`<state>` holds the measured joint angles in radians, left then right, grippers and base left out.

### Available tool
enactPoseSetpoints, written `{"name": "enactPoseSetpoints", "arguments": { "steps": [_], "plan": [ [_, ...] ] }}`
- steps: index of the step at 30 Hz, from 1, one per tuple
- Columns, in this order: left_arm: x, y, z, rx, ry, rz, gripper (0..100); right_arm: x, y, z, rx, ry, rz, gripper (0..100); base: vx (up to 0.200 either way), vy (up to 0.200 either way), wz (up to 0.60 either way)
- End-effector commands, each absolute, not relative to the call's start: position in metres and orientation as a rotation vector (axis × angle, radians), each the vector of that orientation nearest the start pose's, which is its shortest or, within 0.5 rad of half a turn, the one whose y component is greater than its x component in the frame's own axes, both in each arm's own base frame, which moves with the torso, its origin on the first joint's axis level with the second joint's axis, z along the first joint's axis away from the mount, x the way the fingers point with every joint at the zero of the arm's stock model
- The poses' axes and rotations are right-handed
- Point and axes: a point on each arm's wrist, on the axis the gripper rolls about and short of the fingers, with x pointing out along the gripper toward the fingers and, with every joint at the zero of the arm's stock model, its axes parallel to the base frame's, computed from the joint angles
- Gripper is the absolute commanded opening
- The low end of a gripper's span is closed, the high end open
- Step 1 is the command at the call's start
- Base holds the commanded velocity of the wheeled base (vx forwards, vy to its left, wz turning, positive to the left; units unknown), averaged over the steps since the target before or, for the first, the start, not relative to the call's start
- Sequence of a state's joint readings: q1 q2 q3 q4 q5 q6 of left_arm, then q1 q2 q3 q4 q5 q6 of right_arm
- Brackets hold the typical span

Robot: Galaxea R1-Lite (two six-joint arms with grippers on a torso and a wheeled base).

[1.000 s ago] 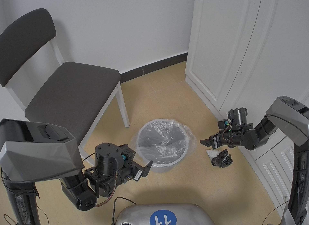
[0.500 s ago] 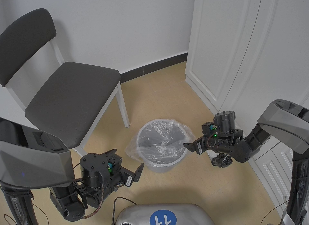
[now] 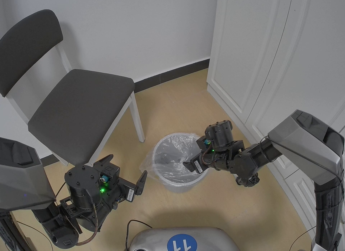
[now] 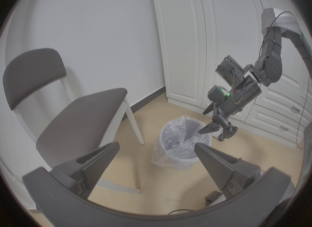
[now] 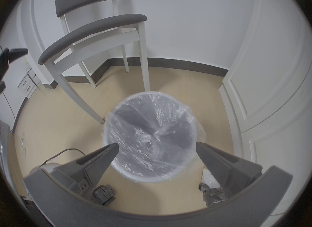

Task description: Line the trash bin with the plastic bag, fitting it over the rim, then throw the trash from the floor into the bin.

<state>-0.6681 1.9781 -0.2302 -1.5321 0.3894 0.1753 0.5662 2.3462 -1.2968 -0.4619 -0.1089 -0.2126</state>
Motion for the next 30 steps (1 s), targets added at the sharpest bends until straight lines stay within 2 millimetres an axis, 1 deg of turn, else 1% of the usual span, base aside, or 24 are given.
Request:
{"name": "enactPoseSetpoints", "arguments": {
  "steps": [1, 2, 3, 4, 5, 7, 8, 9, 11, 12, 20, 26, 30],
  "plan": [
    [0.204, -0.151, 0.080, 0.294, 0.124, -0.289, 100, 0.378, 0.260, 0.024, -0.413, 0.528, 0.538, 100, 0.000, 0.000, 0.00],
    [0.203, -0.150, 0.083, 0.306, 0.116, -0.279, 100, 0.377, 0.264, 0.016, -0.409, 0.539, 0.546, 100, 0.000, 0.000, 0.00],
    [0.203, -0.150, 0.083, 0.309, 0.114, -0.276, 100, 0.378, 0.265, 0.014, -0.408, 0.542, 0.545, 100, 0.000, 0.000, 0.00],
    [0.203, -0.150, 0.084, 0.319, 0.110, -0.253, 100, 0.379, 0.266, 0.003, -0.404, 0.561, 0.547, 100, 0.000, 0.000, 0.00],
    [0.203, -0.150, 0.084, 0.319, 0.110, -0.253, 100, 0.379, 0.266, 0.003, -0.404, 0.561, 0.547, 100, 0.000, 0.000, 0.00],
    [0.200, -0.152, 0.086, 0.328, 0.103, -0.245, 100, 0.382, 0.268, -0.018, -0.407, 0.592, 0.553, 100, 0.000, 0.000, 0.00],
    [0.200, -0.152, 0.086, 0.328, 0.103, -0.245, 100, 0.382, 0.268, -0.018, -0.407, 0.592, 0.553, 100, 0.000, 0.000, 0.00],
    [0.199, -0.152, 0.085, 0.336, 0.103, -0.249, 100, 0.384, 0.268, -0.027, -0.397, 0.608, 0.547, 100, 0.000, 0.000, 0.00],
    [0.199, -0.152, 0.085, 0.346, 0.106, -0.248, 100, 0.385, 0.269, -0.032, -0.386, 0.617, 0.543, 100, 0.000, 0.000, 0.00],
    [0.198, -0.151, 0.084, 0.363, 0.110, -0.250, 100, 0.385, 0.270, -0.038, -0.360, 0.632, 0.536, 100, 0.000, 0.000, 0.00],
    [0.198, -0.151, 0.082, 0.370, 0.115, -0.247, 100, 0.395, 0.278, -0.038, -0.283, 0.616, 0.554, 100, 0.000, 0.000, 0.00],
    [0.198, -0.151, 0.081, 0.373, 0.120, -0.248, 100, 0.400, 0.280, -0.047, -0.232, 0.628, 0.549, 100, 0.000, 0.000, 0.00],
    [0.199, -0.151, 0.079, 0.377, 0.126, -0.249, 100, 0.406, 0.280, -0.057, -0.193, 0.619, 0.536, 100, 0.000, 0.000, 0.00]
  ]
}}
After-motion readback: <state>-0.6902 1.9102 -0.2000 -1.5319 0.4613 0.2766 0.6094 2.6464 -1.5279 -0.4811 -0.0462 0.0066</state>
